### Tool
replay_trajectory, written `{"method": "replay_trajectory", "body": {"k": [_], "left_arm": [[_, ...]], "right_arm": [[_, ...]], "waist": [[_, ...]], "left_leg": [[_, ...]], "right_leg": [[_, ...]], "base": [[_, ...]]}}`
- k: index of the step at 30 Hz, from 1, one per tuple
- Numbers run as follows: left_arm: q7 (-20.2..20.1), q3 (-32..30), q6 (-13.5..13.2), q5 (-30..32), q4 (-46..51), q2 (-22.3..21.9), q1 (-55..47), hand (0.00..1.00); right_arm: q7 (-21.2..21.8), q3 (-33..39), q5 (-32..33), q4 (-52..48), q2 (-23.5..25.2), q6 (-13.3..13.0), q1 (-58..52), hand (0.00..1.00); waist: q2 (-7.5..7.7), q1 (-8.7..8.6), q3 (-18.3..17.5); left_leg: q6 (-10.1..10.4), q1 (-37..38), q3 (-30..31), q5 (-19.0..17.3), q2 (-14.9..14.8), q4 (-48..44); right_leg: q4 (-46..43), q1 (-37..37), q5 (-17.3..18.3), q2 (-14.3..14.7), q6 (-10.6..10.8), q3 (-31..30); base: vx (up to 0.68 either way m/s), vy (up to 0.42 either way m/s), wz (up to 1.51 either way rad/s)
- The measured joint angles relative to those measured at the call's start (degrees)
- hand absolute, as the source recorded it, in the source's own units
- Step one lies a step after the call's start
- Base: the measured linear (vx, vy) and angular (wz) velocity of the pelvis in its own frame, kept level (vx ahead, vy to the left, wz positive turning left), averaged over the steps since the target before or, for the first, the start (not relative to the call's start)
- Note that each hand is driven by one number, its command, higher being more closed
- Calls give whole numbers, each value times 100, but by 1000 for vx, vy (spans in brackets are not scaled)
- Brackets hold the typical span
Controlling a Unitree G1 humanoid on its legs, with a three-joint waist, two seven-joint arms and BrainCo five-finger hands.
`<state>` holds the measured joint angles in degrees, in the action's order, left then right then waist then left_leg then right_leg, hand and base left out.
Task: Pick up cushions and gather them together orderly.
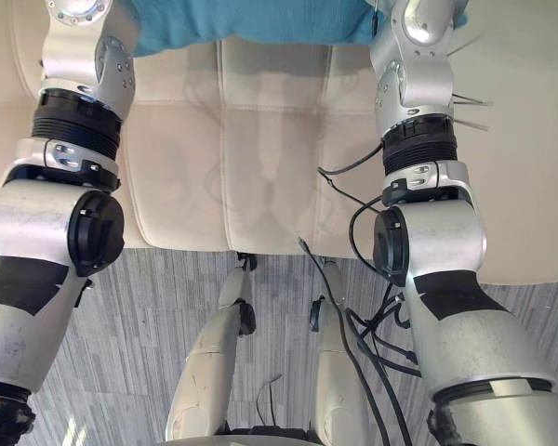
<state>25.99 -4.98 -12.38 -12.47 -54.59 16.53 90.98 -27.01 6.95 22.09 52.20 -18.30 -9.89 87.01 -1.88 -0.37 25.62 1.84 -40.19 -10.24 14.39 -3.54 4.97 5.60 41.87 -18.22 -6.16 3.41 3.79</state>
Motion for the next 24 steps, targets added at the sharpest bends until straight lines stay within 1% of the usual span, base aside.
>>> {"method": "replay_trajectory", "body": {"k": [1, 3, 4, 6, 8, 10, 14, 15, 16, 17, 19, 20, 21, 22, 23, 24], "left_arm": [[-29, -40, -1, -44, 1, -32, -24, 0], [-115, -262, -13, -72, 12, -212, -458, 0], [-133, -352, -13, -116, 13, -258, -620, 0], [-229, -572, 3, -403, 13, -340, -1263, 0], [-245, -701, 11, -546, 14, -346, -1741, 0], [-271, -706, 14, -550, 26, -310, -2081, 0], [-477, -656, -5, -542, 642, -120, -2823, 0], [-494, -532, -52, -542, 1016, 1, -3178, 0], [-555, -339, -117, -541, 1542, 132, -3632, 0], [-595, -240, -176, -539, 1824, 217, -3893, 0], [-719, -58, -409, -536, 3121, 477, -5136, 0], [-743, -10, -481, -537, 3385, 511, -5459, 0], [-866, 57, -600, -536, 3765, 507, -6139, 0], [-992, 170, -636, -535, 4015, 445, -6824, 0], [-1065, 243, -639, -534, 4096, 391, -7158, 0], [-1262, 412, -640, -532, 4155, 253, -7746, 0]], "right_arm": [[20, 1, 70, 36, 0, 0, -3, 0], [201, -41, 271, 31, 4, -44, -178, 0], [234, -41, 292, -16, 4, -54, -231, 0], [380, -126, 333, -344, 1, -96, -550, 0], [496, -158, 318, -494, 0, -112, -855, 0], [555, -256, 295, -691, -26, -116, -1159, 0], [632, -380, -32, -1788, -84, -137, -2205, 0], [709, -431, -204, -2232, -143, -205, -2687, 0], [738, -508, -354, -2795, -324, -286, -3327, 0], [754, -509, -460, -3059, -399, -327, -3652, 0], [873, -505, -880, -4134, -562, -408, -5098, 0], [933, -507, -1010, -4311, -564, -458, -5473, 0], [1083, -532, -1322, -4505, -534, -491, -6212, 0], [1250, -550, -1536, -4557, -410, -492, -6909, 0], [1336, -542, -1605, -4564, -333, -492, -7260, 0], [1490, -514, -1650, -4562, -159, -490, -7857, 0]], "waist": [[0, 17, 2], [0, 91, 3], [0, 81, 3], [0, 77, 3], [0, 72, 3], [0, 109, 2], [2, 113, 2], [5, 96, 0], [6, 98, -1], [10, 108, -3], [23, 126, -14], [29, 131, -23], [63, 141, -158], [113, 149, -402], [120, 152, -469], [133, 152, -529]], "left_leg": [[1, -16, -2, -1, -6, 1], [11, -26, -50, -9, -44, -23], [12, -26, -67, -10, -55, -29], [48, -26, -90, -36, -108, -57], [78, -16, -107, -60, -172, -107], [92, 15, -146, -70, -235, -127], [97, 177, -238, -75, -306, -193], [118, 314, -242, -91, -318, -197], [148, 497, -240, -117, -338, -201], [186, 598, -238, -147, -355, -204], [231, 994, -219, -192, -423, -230], [256, 1092, -215, -247, -439, -247], [264, 1225, -212, -330, -461, -305], [281, 1306, -229, -395, -459, -325], [283, 1389, -229, -424, -461, -322], [295, 1663, -231, -481, -462, -315]], "right_leg": [[0, 15, 0, -2, 0, 1], [-1, 31, 0, 15, 1, -15], [-1, 31, 0, 25, 1, -44], [-2, 35, 0, 75, 1, -88], [-38, 34, 0, 131, 1, -119], [-67, 33, 0, 190, 1, -204], [-62, -125, 9, 248, 1, -278], [-31, -290, 33, 257, -16, -282], [-33, -479, 102, 275, -47, -276], [-37, -582, 139, 291, -46, -275], [-44, -1000, 280, 350, -73, -241], [-45, -1112, 316, 365, -88, -241], [-51, -1263, 369, 393, -128, -236], [-54, -1339, 436, 413, -166, -229], [-53, -1426, 467, 417, -162, -228], [-53, -1686, 528, 420, -147, -229]], "base": [[37, 103, -1], [22, 74, -6], [13, 62, -8], [1, 47, -9], [-22, 26, -12], [-42, 9, -14], [-62, -13, -9], [-78, -30, -2], [-80, -35, -1], [-78, -50, 1], [-53, -60, 2], [-4, -67, 0], [30, -56, -5], [30, -44, -4], [60, -27, -3], [60, -23, -2]]}}
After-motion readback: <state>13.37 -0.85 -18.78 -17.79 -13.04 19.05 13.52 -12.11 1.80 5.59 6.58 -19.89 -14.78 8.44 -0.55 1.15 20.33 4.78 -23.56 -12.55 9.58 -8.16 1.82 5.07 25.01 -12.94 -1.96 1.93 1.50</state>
